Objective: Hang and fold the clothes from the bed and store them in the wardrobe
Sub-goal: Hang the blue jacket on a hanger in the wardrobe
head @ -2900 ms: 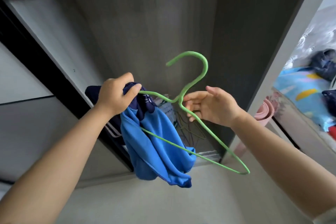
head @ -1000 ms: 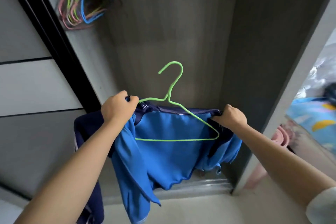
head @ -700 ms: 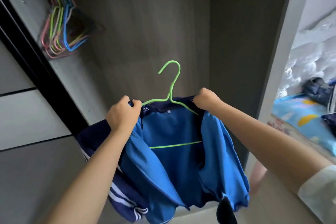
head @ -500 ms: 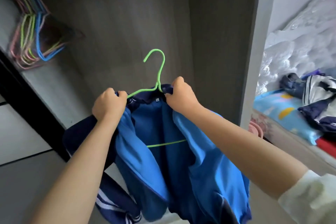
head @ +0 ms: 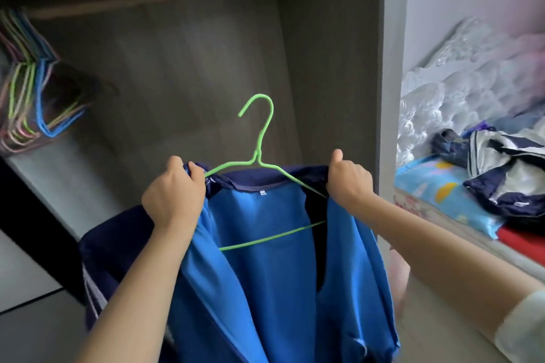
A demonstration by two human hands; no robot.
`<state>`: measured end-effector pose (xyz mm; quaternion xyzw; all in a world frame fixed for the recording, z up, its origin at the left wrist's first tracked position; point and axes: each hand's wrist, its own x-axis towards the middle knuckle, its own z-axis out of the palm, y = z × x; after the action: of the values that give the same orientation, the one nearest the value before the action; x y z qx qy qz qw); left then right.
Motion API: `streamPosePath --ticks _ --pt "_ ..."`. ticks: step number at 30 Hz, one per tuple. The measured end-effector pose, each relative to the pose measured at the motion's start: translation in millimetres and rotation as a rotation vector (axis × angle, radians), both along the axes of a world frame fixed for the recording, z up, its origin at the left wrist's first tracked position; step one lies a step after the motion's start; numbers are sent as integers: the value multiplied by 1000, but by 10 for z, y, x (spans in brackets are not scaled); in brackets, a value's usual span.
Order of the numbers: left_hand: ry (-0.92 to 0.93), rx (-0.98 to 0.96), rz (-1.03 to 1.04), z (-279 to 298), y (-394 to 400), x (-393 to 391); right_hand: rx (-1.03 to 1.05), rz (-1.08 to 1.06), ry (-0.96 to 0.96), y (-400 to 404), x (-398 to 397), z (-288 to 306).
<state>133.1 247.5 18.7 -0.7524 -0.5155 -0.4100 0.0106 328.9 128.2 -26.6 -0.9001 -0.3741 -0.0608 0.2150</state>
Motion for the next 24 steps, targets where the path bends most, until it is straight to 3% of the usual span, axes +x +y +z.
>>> streamPosePath --ticks 3,7,10,13,18,20,24 --pt "-1 -20 -10 -64 -31 123 155 80 326 130 -277 140" --pt "-85 -116 21 -94 105 69 389 374 666 129 -701 3" --pt "-211 -146 46 -93 210 -124 172 533 425 21 -547 -216" --pt "-314 -170 55 -79 259 -290 326 470 -52 -36 -99 -200" --pt "-304 -80 -40 -46 216 -216 -18 610 -16 255 75 166" --pt "-299 -70 -59 18 202 -177 8 559 -138 326 15 232" --pt "-285 -19 -69 76 181 -132 131 518 -165 334 -95 304"
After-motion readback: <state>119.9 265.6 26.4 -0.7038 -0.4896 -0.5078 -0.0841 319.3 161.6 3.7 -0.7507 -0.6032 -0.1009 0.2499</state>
